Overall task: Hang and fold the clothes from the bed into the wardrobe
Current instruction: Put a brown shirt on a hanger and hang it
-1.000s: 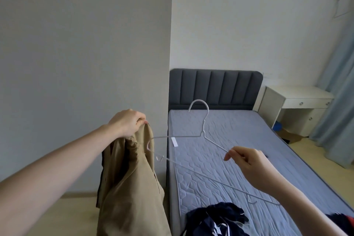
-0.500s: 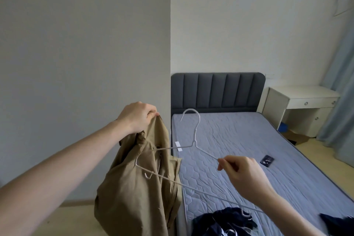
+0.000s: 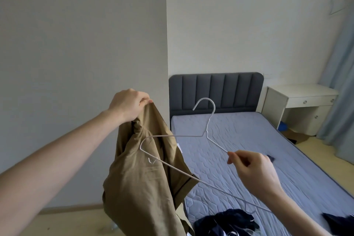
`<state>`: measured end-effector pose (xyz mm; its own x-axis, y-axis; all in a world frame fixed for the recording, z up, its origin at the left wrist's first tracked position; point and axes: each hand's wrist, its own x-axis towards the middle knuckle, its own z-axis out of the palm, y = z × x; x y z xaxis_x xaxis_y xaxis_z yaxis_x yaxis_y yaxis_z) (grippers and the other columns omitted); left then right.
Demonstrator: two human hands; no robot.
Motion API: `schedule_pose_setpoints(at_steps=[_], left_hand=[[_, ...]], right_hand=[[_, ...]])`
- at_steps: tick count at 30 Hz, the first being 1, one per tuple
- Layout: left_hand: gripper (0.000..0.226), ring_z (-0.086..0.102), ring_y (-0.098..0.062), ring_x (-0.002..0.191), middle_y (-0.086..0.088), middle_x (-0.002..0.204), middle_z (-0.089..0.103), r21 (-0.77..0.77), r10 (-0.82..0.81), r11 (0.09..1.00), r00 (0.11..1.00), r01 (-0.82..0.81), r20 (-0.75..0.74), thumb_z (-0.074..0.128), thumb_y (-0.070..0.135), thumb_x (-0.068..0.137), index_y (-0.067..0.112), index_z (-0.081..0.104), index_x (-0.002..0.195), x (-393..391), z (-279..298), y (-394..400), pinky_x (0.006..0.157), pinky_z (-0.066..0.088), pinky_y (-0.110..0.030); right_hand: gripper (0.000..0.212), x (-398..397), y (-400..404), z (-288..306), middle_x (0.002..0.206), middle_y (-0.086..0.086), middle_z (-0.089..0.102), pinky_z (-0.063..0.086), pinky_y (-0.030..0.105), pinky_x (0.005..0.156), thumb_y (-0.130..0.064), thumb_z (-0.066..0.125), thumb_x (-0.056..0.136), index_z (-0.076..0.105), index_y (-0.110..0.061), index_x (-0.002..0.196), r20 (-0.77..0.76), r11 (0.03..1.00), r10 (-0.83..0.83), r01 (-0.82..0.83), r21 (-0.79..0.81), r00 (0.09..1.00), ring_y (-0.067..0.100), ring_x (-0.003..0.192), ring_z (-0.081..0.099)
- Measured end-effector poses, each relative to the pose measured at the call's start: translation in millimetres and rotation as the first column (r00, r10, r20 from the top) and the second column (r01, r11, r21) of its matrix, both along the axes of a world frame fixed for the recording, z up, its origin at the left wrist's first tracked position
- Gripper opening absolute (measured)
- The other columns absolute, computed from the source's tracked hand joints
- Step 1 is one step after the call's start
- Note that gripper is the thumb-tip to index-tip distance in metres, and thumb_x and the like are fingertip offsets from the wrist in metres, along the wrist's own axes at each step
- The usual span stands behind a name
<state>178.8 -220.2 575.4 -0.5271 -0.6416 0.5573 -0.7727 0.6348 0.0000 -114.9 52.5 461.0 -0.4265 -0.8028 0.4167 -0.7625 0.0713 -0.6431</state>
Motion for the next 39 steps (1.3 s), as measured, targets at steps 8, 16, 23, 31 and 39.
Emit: schedule_pose_setpoints(at_steps=[8,16,23,31,39], left_hand=[[0.038,0.055,-0.028,0.066,0.002,0.064,0.059,0.038,-0.042,0.998,0.999,0.042,0.005,0.053,0.043,0.104,0.019,0.063,0.076,-30,3,33,0.058,0.04,-0.033],[0.052,0.05,-0.016,0.054,0.002,0.048,0.049,0.196,-0.101,0.967,0.949,0.164,-0.298,0.057,0.03,0.103,0.014,0.044,0.056,-48,0,68,0.055,0.039,-0.032],[0.05,0.052,-0.022,0.057,-0.007,0.055,0.056,0.216,-0.142,0.935,0.856,0.281,-0.498,0.056,0.032,0.104,0.006,0.053,0.062,-53,25,84,0.058,0.043,-0.03],[0.051,0.042,-0.025,0.049,-0.008,0.049,0.044,0.096,-0.276,0.937,0.878,0.337,-0.39,0.056,0.032,0.105,0.007,0.047,0.061,-33,43,114,0.052,0.039,-0.036],[0.028,0.059,-0.006,0.06,0.014,0.066,0.063,0.256,-0.459,0.819,0.854,0.514,-0.247,0.056,0.041,0.104,0.026,0.064,0.081,-11,10,175,0.057,0.038,-0.011]], right_hand=[[0.034,26,-7,-27,0.042,-0.004,0.043,0.023,0.026,0.043,-0.044,0.062,0.099,0.07,-0.035,0.067,0.086,0.997,-0.069,0.066,0.034,0.994,0.011,0.037,0.03],[0.032,65,-13,-56,0.048,-0.001,0.053,0.024,0.018,0.041,-0.025,0.057,0.103,0.07,-0.027,0.074,0.38,0.998,0.045,-0.056,0.018,0.924,0.007,0.037,0.034],[0.032,93,-34,-35,0.066,-0.001,0.057,0.038,0.027,0.06,-0.027,0.051,0.108,0.077,-0.029,0.09,0.694,0.952,0.248,-0.301,-0.047,0.676,0.012,0.06,0.047],[0.033,85,-48,-35,0.04,-0.01,0.037,0.02,0.02,0.039,-0.028,0.054,0.106,0.077,-0.021,0.083,0.647,0.994,0.057,0.017,-0.107,0.76,0.004,0.035,0.027],[0.029,71,-46,-26,0.045,-0.008,0.052,0.029,0.016,0.041,-0.026,0.057,0.104,0.074,-0.035,0.083,0.521,0.929,0.086,0.121,-0.349,0.849,0.003,0.04,0.044]])
